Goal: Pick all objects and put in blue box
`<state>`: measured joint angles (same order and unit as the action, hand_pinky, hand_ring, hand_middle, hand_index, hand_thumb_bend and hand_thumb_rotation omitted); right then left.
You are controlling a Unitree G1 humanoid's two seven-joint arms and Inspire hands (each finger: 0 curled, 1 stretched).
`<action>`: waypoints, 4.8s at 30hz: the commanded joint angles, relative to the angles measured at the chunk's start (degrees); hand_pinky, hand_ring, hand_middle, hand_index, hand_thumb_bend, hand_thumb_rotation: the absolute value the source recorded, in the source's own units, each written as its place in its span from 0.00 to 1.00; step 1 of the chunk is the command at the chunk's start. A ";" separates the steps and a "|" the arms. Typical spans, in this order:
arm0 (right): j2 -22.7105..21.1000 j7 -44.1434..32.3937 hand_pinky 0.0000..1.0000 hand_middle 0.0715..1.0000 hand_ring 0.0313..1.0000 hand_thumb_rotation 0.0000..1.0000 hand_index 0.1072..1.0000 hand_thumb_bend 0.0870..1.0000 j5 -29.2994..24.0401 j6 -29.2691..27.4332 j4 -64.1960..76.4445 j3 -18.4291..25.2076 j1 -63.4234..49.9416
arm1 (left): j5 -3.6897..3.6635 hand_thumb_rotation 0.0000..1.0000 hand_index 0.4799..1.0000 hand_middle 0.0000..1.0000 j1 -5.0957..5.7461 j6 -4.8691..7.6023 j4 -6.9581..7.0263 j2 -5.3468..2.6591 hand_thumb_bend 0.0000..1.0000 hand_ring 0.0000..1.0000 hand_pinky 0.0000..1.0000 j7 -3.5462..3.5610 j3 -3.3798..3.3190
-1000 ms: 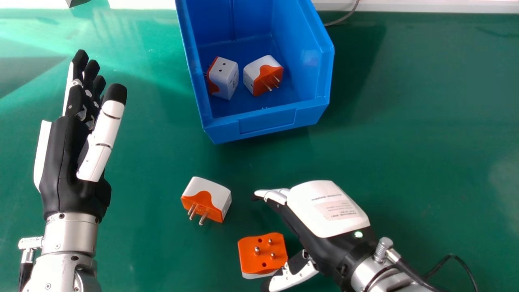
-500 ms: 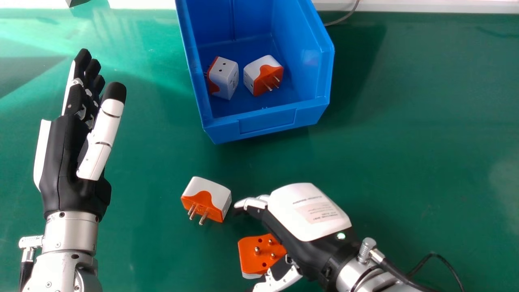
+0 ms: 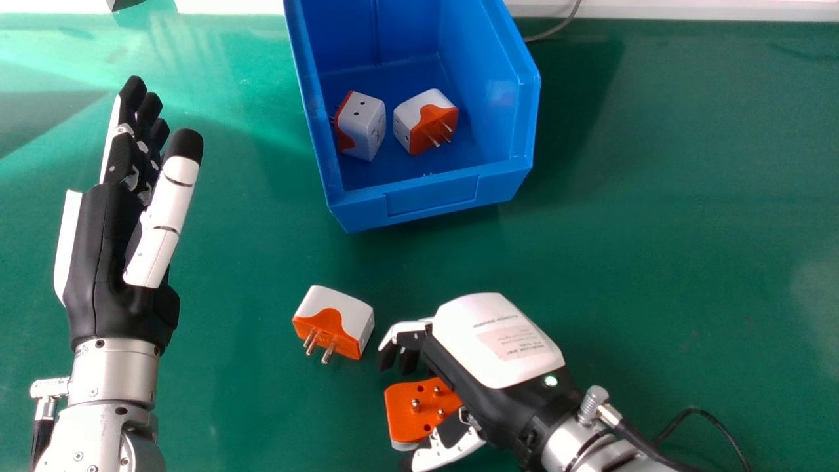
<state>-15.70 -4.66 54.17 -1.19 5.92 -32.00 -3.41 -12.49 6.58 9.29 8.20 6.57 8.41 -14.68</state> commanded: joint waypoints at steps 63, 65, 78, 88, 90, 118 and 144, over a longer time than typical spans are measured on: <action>-0.07 -3.39 0.16 0.24 0.20 0.14 0.41 0.43 -6.39 2.08 16.42 5.97 -1.42 | -1.96 0.62 0.92 0.97 -1.01 0.20 1.74 0.74 0.64 0.99 0.99 -0.15 -0.28; -0.02 -4.14 0.16 0.24 0.20 0.14 0.41 0.43 -6.53 2.29 17.59 6.30 -1.46 | -1.71 0.62 0.93 0.98 -1.08 0.11 1.77 0.63 0.63 0.99 1.00 -0.42 -0.20; 0.75 -6.23 0.13 0.17 0.15 0.14 0.41 0.43 -6.73 2.68 22.48 8.35 -0.73 | -1.31 0.64 0.93 0.98 -1.24 -0.20 1.85 0.62 0.62 0.99 1.00 -1.04 0.20; 1.43 -6.09 0.12 0.16 0.13 0.13 0.41 0.43 -7.75 1.95 23.82 10.85 2.21 | -1.10 0.65 0.94 0.98 -1.46 0.19 1.26 0.83 0.60 1.00 1.00 -0.75 0.29; 1.54 -6.05 0.13 0.16 0.13 0.13 0.41 0.43 -7.74 1.82 23.94 11.27 2.82 | -1.41 0.65 0.94 0.99 -1.38 0.12 1.32 0.79 0.60 1.00 1.00 -0.54 0.26; 7.48 -5.16 0.12 0.17 0.13 0.13 0.41 0.43 -6.44 6.49 7.73 12.28 27.31 | -0.80 0.64 0.96 0.99 -0.35 0.31 1.67 1.23 0.59 1.00 1.00 0.58 0.03; 11.35 8.09 0.22 0.35 0.29 0.13 0.43 0.43 -6.73 7.14 -34.48 9.14 56.23 | -1.32 0.64 1.00 1.00 0.21 0.03 2.62 1.33 0.60 1.00 1.00 1.83 0.28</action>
<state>-4.81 1.45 47.73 7.42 -26.99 -22.44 48.87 -13.55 6.75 8.48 9.42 7.73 10.03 -14.43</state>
